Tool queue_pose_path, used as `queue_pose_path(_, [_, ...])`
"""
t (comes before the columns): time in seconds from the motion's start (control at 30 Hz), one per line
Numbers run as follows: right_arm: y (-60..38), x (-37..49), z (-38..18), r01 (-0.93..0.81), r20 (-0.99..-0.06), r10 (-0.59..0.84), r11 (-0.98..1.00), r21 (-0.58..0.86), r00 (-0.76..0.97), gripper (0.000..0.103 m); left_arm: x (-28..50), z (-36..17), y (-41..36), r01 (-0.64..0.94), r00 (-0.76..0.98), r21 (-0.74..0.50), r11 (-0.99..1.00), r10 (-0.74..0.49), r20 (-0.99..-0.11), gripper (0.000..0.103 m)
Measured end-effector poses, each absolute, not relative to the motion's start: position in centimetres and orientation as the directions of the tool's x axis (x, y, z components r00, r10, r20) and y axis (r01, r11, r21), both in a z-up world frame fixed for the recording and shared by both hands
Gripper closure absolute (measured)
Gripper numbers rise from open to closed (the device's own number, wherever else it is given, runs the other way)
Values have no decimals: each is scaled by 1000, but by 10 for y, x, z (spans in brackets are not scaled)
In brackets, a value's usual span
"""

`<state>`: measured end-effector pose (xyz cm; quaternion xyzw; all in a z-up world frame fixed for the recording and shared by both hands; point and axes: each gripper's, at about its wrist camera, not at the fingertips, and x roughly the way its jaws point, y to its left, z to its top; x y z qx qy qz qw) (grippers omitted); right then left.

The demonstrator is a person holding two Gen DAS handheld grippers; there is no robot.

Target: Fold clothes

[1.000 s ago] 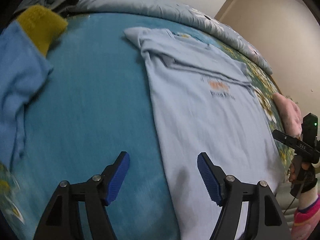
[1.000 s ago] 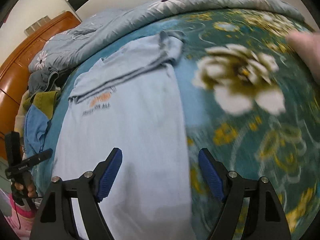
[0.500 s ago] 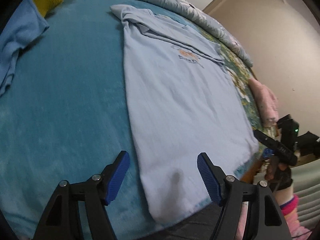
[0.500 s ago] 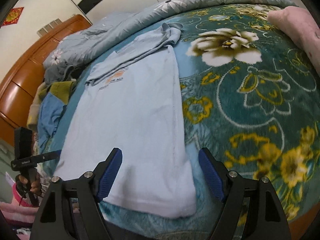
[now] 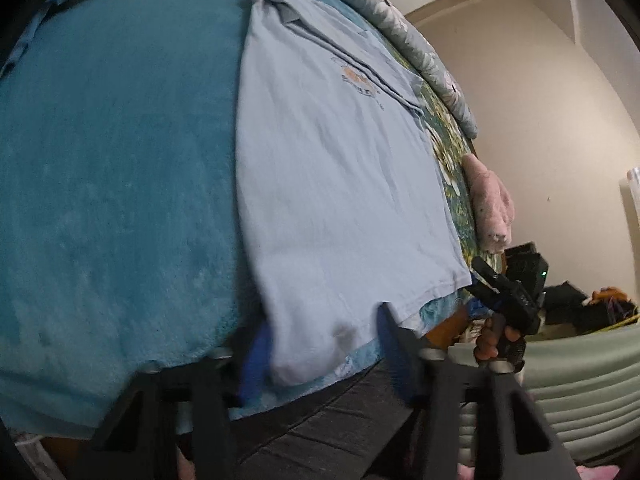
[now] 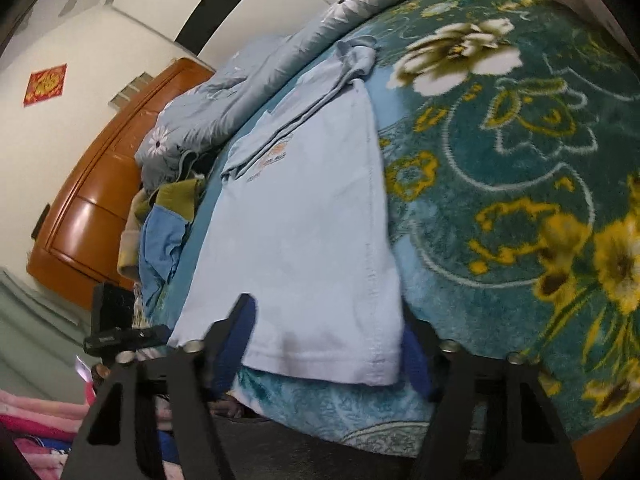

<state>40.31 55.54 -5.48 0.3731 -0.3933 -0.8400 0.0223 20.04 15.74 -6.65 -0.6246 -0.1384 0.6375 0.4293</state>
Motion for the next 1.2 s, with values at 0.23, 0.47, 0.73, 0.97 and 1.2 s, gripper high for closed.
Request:
queue_pose_path(0.23, [570, 403, -67, -311, -594, -325, -616, 724, -736, 94, 197, -76, 154, -317, 129, -719, -618, 723, -679, 93])
queue_pose_path(0.47, [564, 414, -50, -293, -581, -298, -640, 710, -757, 96, 199, -63, 142, -346, 91, -718, -604, 740, -667, 95])
queue_pose_path(0.73, [565, 411, -51, -313, -601, -285, -646, 696, -747, 96, 195, -80, 142, -306, 120, -721, -622, 726, -677, 92])
queue_pose_path(0.97, [567, 413, -55, -324, -600, -287, -631, 705, -747, 96, 200, -73, 151, -362, 131, -699, -617, 709, -693, 89])
queue_pose_path(1.2, [575, 411, -38, -257, -512, -313, -592, 764, -800, 96, 182, -57, 143, -345, 129, -799, -493, 818, -560, 98])
